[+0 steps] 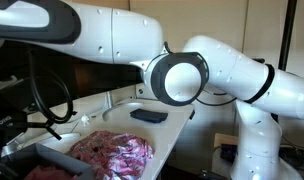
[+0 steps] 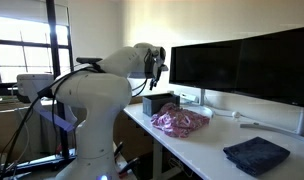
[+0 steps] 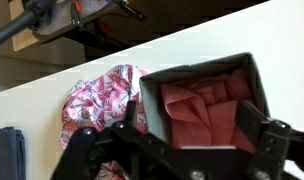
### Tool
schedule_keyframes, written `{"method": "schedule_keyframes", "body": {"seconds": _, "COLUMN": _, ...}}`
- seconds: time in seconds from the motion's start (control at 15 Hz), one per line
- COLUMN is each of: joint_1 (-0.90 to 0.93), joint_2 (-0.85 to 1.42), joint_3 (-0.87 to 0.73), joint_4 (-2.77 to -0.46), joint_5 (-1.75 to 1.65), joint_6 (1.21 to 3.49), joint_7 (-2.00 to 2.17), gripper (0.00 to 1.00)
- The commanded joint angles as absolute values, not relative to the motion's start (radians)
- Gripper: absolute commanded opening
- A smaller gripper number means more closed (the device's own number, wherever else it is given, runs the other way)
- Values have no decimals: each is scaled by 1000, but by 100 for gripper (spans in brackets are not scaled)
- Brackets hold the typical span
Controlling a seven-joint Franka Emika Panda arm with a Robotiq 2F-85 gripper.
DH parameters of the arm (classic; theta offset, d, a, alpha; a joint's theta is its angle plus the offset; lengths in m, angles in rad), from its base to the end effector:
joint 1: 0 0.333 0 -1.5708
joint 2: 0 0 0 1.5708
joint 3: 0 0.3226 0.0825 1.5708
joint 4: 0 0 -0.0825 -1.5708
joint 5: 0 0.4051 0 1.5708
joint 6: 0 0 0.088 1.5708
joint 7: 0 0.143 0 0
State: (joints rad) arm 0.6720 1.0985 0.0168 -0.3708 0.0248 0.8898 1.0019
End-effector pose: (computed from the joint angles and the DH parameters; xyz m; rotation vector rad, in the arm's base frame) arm 0.5536 0.4521 0.3617 2.6461 -0.4107 -0.5711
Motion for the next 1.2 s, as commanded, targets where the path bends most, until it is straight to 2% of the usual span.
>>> {"method": "schedule_keyframes", "body": {"seconds": 0.0, "joint_1": 690, "joint_2": 1103, "joint_3": 12, "joint_4": -361, "joint_5": -4, "joint_6": 951, "joint_7": 992, "gripper": 100}}
{"method": "schedule_keyframes", "body": {"seconds": 0.2, "joint_1": 683, "joint_2": 1108, "joint_3": 32, "joint_4": -367, "joint_5": 23, "joint_6": 1010, "joint_7": 996, "gripper": 100}}
{"method": "schedule_keyframes", "body": {"seconds": 0.33, "joint_1": 658, "joint_2": 1086, "joint_3": 86, "joint_4": -396, "joint_5": 88, "joint_6": 920, "joint_7": 979, "gripper": 100}}
{"method": "schedule_keyframes", "body": {"seconds": 0.4, "joint_1": 682, "joint_2": 1105, "joint_3": 46, "joint_4": -369, "joint_5": 38, "joint_6": 966, "joint_7": 997, "gripper": 100}}
{"method": "schedule_keyframes", "body": {"seconds": 0.67, "joint_1": 679, "joint_2": 1105, "joint_3": 62, "joint_4": -370, "joint_5": 49, "joint_6": 948, "joint_7": 988, "gripper": 100}}
{"method": "schedule_keyframes", "body": {"seconds": 1.13, "joint_1": 710, "joint_2": 1134, "joint_3": -21, "joint_4": -361, "joint_5": -70, "joint_6": 1130, "joint_7": 990, "gripper": 100}}
